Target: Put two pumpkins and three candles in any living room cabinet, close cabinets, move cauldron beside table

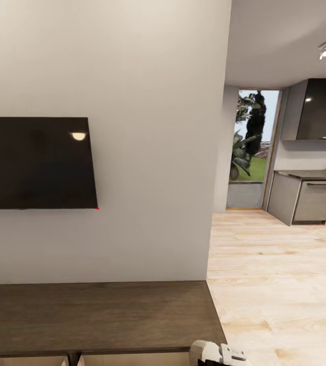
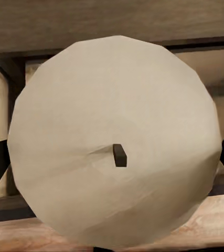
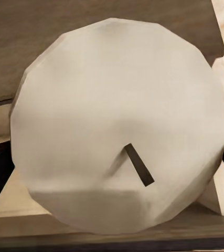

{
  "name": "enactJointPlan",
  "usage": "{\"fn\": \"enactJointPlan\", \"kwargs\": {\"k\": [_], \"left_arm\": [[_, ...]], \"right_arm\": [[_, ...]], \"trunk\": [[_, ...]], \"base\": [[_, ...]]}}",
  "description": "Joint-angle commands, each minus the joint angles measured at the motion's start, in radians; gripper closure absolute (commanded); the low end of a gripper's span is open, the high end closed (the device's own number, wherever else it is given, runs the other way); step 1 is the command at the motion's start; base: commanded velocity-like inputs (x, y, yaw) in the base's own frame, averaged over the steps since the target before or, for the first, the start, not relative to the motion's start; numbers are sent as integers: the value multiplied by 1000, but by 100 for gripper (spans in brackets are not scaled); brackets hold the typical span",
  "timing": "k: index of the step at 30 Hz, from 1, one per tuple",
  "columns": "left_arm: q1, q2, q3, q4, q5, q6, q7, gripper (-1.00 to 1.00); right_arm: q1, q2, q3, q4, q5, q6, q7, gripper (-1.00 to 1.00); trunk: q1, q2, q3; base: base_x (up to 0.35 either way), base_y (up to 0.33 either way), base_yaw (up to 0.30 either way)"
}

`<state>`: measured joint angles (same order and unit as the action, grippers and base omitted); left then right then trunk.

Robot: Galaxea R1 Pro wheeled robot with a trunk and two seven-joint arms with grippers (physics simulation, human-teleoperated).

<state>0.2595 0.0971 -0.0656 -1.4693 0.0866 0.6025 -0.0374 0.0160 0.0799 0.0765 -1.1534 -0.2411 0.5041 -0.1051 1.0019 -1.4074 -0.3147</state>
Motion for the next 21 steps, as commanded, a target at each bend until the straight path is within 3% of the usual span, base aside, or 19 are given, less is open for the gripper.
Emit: {"fn": "enactJointPlan", "kwargs": {"k": [1, 5, 10, 12, 14, 21], "left_arm": [[-8, -1, -5, -5, 4, 18, 5, 100], [-88, -23, -11, -3, 5, 118, 6, 100], [-159, -50, -13, 16, 1, 159, 7, 100], [-209, -64, -14, 67, 2, 182, 7, 100], [-293, -73, -13, 168, 3, 201, 8, 100], [-358, -75, -10, 275, 11, 205, 4, 100]], "right_arm": [[-6, 2, 5, -1, -12, 14, -17, 100], [-21, 5, 10, 7, -12, 28, -29, 100], [-23, 5, 10, 9, -12, 31, -34, 100], [-23, 5, 9, 11, -12, 31, -36, 100], [-24, 5, 8, 16, -12, 30, -37, 100], [-24, 3, 6, 20, -12, 29, -39, 100]], "trunk": [[0, -1, -1], [0, -1, -1], [0, -1, -1], [0, -1, -1], [0, -1, -1], [0, -1, -1]], "base": [[0, 0, 0], [0, 0, 0], [0, 0, 0], [0, 0, 0], [0, 0, 0], [0, 0, 0]]}}
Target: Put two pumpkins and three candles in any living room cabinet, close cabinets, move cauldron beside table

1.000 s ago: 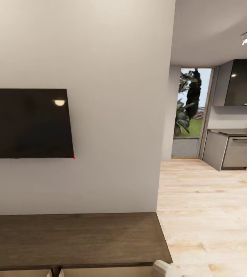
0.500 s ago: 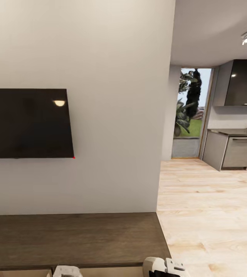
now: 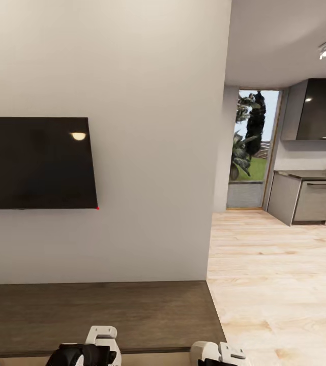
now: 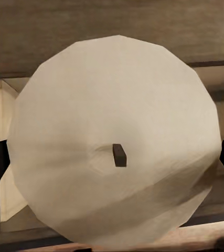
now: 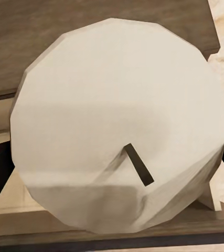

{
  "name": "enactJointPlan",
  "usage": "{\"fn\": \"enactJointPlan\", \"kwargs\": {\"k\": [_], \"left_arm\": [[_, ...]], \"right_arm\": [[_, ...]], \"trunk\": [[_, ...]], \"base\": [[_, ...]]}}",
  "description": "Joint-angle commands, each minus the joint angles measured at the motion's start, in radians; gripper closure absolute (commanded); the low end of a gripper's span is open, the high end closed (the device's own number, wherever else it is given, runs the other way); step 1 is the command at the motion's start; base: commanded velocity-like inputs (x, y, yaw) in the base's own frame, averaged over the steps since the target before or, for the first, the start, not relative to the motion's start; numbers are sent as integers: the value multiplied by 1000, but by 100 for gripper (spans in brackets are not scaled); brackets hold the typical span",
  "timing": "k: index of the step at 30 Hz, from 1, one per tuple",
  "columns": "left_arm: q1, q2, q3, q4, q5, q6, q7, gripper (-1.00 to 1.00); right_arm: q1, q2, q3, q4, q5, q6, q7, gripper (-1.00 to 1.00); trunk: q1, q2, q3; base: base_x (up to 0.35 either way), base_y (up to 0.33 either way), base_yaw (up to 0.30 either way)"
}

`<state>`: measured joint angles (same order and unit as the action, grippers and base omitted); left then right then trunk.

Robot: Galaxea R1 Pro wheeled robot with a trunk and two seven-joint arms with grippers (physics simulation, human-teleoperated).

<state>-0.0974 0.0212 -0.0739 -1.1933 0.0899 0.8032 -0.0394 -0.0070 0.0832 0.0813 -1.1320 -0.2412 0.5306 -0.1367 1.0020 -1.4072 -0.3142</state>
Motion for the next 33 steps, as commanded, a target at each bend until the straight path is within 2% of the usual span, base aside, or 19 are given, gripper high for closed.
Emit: {"fn": "enactJointPlan", "kwargs": {"k": [1, 7, 9, 11, 13, 18, 23, 33], "left_arm": [[-2, 1, -2, 2, 7, 4, 8, 100], [-6, 0, -4, 23, 2, 5, 12, 100], [-7, 0, -4, 27, -1, 7, 12, 100], [-7, 0, -4, 28, -2, 11, 12, 100], [-7, 0, -4, 29, -3, 13, 12, 100], [-7, 0, -5, 29, -4, 17, 23, 100], [-7, 0, -6, 29, -2, 13, 39, 100], [-7, 0, -6, 29, 0, 9, 43, 100]], "right_arm": [[-1, 0, 2, -1, -12, 3, -7, 100], [-15, 2, 4, 20, -11, 6, -14, 100], [-62, 2, 5, 45, -8, 15, -53, 100], [-105, 6, 11, 56, -8, 45, -107, 100], [-147, 19, 26, 63, -10, 126, -164, 100], [-203, 31, 41, 68, -11, 239, -201, 100], [-217, 33, 45, 69, -11, 317, -206, 100], [-220, 35, 46, 70, -13, 362, -205, 100]], "trunk": [[0, -1, -1], [0, -1, -1], [0, -1, -1], [0, -1, -1], [0, -1, -1], [0, -1, -1], [0, -1, -1], [0, -1, -1]], "base": [[0, 0, 0], [0, 0, 0], [0, 0, 0], [0, 0, 0], [0, 0, 0], [0, 0, 0], [-2, 0, 0], [-102, 0, 0]]}}
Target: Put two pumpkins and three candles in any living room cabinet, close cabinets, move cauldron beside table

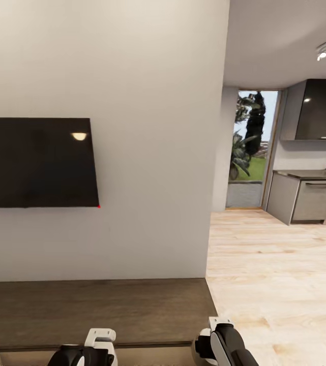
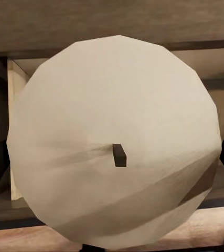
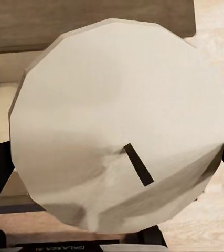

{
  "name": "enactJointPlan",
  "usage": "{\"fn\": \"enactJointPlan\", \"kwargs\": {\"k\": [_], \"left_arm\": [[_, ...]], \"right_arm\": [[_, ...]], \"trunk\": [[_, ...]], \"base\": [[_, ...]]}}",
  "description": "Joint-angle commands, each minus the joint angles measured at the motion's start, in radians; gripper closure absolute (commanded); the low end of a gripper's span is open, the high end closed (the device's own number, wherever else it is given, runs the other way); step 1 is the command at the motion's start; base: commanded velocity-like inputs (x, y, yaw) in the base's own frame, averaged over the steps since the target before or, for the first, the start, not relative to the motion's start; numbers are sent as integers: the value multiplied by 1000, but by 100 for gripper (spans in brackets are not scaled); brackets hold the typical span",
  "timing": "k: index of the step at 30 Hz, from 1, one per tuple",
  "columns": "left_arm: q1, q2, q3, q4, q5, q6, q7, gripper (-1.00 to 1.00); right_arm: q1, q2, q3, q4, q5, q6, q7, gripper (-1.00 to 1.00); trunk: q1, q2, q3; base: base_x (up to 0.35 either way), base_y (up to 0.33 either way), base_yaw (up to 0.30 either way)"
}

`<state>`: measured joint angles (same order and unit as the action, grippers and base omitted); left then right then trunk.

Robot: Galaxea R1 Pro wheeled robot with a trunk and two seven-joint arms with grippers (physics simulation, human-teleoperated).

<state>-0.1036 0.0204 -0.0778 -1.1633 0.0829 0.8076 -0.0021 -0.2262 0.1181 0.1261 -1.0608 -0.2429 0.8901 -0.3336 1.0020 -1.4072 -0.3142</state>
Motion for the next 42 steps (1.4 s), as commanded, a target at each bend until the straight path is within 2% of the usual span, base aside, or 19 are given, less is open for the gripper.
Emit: {"fn": "enactJointPlan", "kwargs": {"k": [1, 5, 7, 11, 24, 42], "left_arm": [[-1, 1, -2, -1, 7, 4, 6, 100], [-1, 1, -2, -1, 7, 3, 8, 100], [-1, 1, -2, 0, 7, 2, 9, 100], [-1, 1, -2, 0, 6, 2, 10, 100], [-1, 0, -3, 2, 3, 1, 10, 100], [-1, 0, -4, 3, 3, 0, 8, 100]], "right_arm": [[-1, 0, 1, -1, -11, 3, -9, 100], [-1, 3, 2, -1, -11, 4, -7, 100], [-1, 6, 27, -3, -11, 4, -7, 100], [-1, 7, 42, -7, -12, 4, -7, 100], [-1, 9, 46, -8, -12, 4, -7, 100], [-1, 12, 47, -8, -12, 4, -5, 100]], "trunk": [[0, -1, -1], [0, -1, -1], [0, -1, -1], [0, -1, -1], [0, -1, -1], [0, -1, -1]], "base": [[-67, 0, 0], [-123, 0, 0], [-47, 0, 0], [-8, 0, 0], [-40, 0, 0], [61, 0, 0]]}}
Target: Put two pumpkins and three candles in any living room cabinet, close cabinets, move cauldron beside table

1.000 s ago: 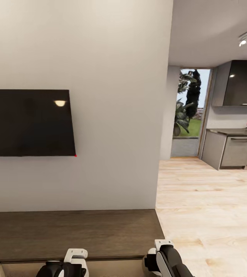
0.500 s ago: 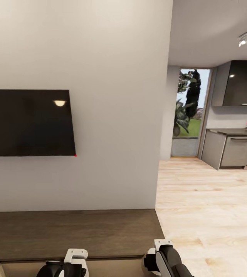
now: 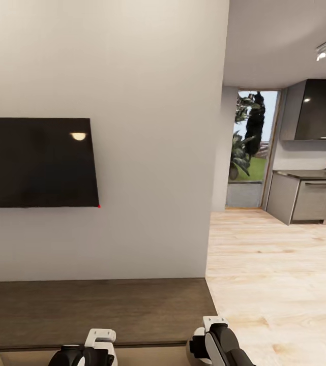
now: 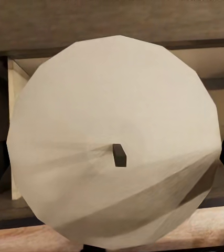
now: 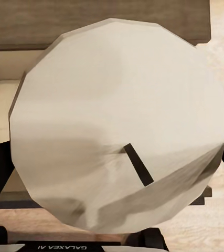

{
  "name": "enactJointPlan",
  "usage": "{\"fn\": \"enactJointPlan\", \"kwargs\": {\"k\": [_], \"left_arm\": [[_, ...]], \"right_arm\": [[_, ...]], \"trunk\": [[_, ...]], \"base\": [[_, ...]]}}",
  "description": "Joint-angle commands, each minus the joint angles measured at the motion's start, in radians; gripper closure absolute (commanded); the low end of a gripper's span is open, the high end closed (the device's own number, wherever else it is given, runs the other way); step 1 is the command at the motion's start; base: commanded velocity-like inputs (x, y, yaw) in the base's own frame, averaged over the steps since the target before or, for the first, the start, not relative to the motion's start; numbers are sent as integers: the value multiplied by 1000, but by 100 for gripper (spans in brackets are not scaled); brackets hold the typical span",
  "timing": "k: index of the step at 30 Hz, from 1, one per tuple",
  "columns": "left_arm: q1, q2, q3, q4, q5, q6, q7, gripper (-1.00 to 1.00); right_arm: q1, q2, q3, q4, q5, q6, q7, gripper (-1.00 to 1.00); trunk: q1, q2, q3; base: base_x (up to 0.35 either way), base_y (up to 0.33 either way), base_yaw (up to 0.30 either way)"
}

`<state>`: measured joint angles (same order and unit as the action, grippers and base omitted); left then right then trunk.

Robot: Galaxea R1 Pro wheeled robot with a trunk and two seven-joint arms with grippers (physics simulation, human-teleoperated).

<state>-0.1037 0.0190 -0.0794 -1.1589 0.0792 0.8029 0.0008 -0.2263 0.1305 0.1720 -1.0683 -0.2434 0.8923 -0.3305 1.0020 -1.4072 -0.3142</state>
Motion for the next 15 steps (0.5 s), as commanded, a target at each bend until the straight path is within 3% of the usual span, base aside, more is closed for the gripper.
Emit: {"fn": "enactJointPlan", "kwargs": {"k": [1, 5, 15], "left_arm": [[-1, 1, -2, -1, 7, 4, 5, 100], [-1, 1, -2, -2, 9, 4, 5, 100], [-1, 1, -3, -2, 8, 4, 5, 100]], "right_arm": [[-1, 0, 1, -1, -11, 2, -8, 100], [-1, -1, 10, -1, -11, 2, -8, 100], [-1, 0, 18, -1, -11, 2, -8, 100]], "trunk": [[0, -1, -1], [0, -1, -1], [38, -71, -33]], "base": [[3, 0, 0], [1, 0, 0], [0, 0, 0]]}}
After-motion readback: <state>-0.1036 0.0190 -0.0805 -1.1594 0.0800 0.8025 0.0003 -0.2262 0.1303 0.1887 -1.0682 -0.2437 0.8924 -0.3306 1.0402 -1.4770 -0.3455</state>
